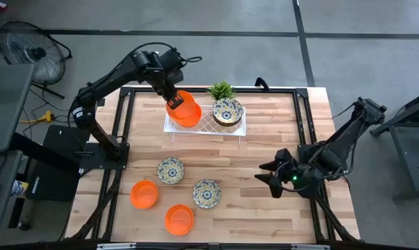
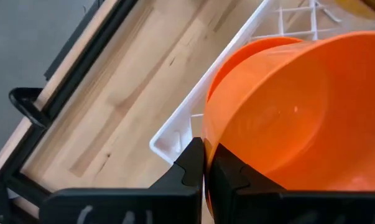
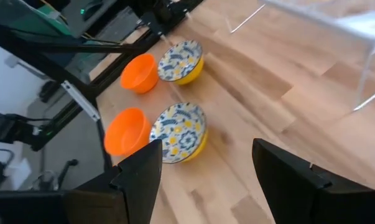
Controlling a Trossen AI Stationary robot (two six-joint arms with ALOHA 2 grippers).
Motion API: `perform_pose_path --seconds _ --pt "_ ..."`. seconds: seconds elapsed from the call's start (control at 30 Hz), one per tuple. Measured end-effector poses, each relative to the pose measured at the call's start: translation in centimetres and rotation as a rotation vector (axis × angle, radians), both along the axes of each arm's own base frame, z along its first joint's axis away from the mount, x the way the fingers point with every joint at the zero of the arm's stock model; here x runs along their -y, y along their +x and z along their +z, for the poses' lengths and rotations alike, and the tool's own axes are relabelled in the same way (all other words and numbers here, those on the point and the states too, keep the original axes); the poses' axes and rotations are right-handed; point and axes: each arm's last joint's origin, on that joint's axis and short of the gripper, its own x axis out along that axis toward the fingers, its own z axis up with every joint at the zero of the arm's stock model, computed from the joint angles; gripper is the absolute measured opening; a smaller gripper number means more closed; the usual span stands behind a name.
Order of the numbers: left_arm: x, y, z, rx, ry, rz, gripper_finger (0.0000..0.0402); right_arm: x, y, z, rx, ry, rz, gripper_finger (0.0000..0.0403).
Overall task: Pick & Place Mini bowls
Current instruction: Stack the orange bowl on the orange bowl on the shelf
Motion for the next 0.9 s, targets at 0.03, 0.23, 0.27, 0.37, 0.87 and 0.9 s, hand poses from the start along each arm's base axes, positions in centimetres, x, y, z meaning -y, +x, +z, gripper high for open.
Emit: perform_pose_path --seconds 0.03,0.23,0.27,0.37,0.87,0.9 --pt "-0.1 0.1 -0.1 -0.005 -0.003 -0.001 0.0000 -0.1 0.1 -0.4 0.007 0.012 0.004 0.0236" --pt "-0.4 0.5 -0.5 -0.005 -0.018 -0.014 0.0000 -0.3 0.3 -2.4 0.028 0.067 0.001 0.0236" --pt "-0.5 0.8 -0.8 -0.016 -0.022 -0.015 0.0000 -0.3 0.2 -2.6 0.024 0.076 -0.002 0.0236" --pt "-0.8 1.2 -1.4 -0.036 -0.035 -0.033 0.0000 -0.3 0.2 -3.0 0.014 0.079 0.001 0.0236" --pt "-1.5 2.5 -2.7 -0.048 -0.039 -0.083 0.0000 -0.3 0.2 -3.0 0.011 0.096 -0.003 0.0236" --pt "-1.6 2.7 -2.8 -0.049 -0.040 -0.084 0.0000 -0.3 0.2 -3.1 0.010 0.098 -0.005 0.0236"
